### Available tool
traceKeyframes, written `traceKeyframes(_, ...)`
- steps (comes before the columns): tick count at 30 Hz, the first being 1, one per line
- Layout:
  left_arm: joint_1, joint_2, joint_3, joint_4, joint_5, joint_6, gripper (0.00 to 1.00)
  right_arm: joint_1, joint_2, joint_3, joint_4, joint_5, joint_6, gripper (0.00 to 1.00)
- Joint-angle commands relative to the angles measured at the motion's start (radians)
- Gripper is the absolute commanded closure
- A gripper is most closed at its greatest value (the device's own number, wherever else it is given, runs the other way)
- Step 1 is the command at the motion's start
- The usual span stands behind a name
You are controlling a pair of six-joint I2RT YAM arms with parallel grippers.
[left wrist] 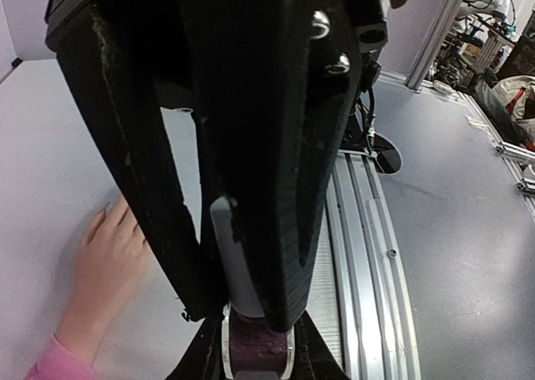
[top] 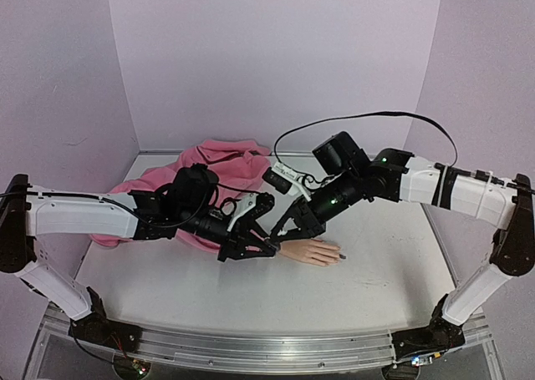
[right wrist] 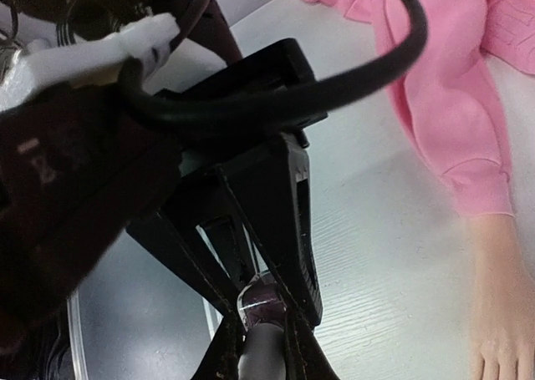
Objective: Paint the nails
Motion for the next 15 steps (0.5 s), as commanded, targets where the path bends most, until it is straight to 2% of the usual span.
traceKeyframes(1, -0.005, -0.069, 0.057, 0.098, 0.065, -0.010, 1.00, 0.011, 0.052, 0.037, -0.100, -0.157, -0.134, 1.00)
traceKeyframes(4, -0.004, -0.091, 0.062, 0.098, -0.019, -0.015, 1.00, 0.011, 0.064, 0.047, -0.116, -0.130, -0.160, 1.00)
traceKeyframes(8, -0.004, -0.108, 0.076, 0.135, -0.272, -0.048, 1.00, 0.011, 0.074, 0.052, -0.111, 0.000, -0.117, 1.00)
traceKeyframes(11, -0.006, -0.113, 0.063, 0.243, -0.414, -0.052, 1.00, 0.011, 0.084, 0.043, -0.056, 0.106, 0.022, 1.00)
traceKeyframes(15, -0.007, -0.063, 0.070, 0.388, -0.544, -0.031, 1.00, 0.017, 0.121, 0.073, -0.002, 0.300, 0.303, 1.00)
